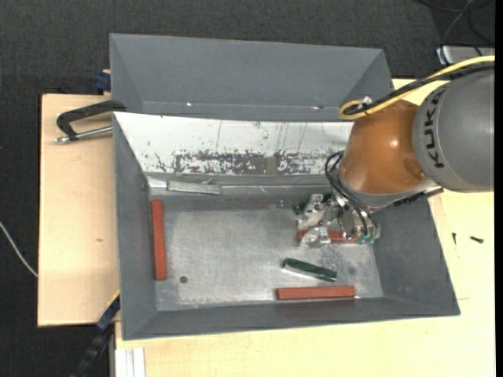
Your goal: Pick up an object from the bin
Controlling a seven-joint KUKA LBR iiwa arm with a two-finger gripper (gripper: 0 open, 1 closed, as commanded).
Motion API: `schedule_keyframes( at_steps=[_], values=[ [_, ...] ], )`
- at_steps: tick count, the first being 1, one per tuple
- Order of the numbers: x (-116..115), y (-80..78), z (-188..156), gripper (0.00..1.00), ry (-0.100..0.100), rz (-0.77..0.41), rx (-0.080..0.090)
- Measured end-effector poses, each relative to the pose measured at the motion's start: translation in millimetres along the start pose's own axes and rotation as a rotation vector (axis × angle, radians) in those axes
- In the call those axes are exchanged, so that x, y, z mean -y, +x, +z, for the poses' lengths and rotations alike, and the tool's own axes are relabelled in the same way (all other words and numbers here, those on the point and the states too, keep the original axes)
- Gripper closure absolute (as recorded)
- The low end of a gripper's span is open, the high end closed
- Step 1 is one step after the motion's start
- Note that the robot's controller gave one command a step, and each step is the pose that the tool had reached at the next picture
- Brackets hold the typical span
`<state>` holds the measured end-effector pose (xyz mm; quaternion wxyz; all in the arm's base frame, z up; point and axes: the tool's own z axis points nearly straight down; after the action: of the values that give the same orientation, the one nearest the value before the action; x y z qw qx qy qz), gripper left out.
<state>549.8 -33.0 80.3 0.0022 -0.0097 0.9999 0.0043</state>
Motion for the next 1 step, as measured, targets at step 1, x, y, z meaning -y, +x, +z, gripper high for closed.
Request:
schedule_keyframes(
  at_steps=[1],
  values=[
    [2.1,3.2,-17.1,1.00,0.005,0.001,-0.007]
  ],
)
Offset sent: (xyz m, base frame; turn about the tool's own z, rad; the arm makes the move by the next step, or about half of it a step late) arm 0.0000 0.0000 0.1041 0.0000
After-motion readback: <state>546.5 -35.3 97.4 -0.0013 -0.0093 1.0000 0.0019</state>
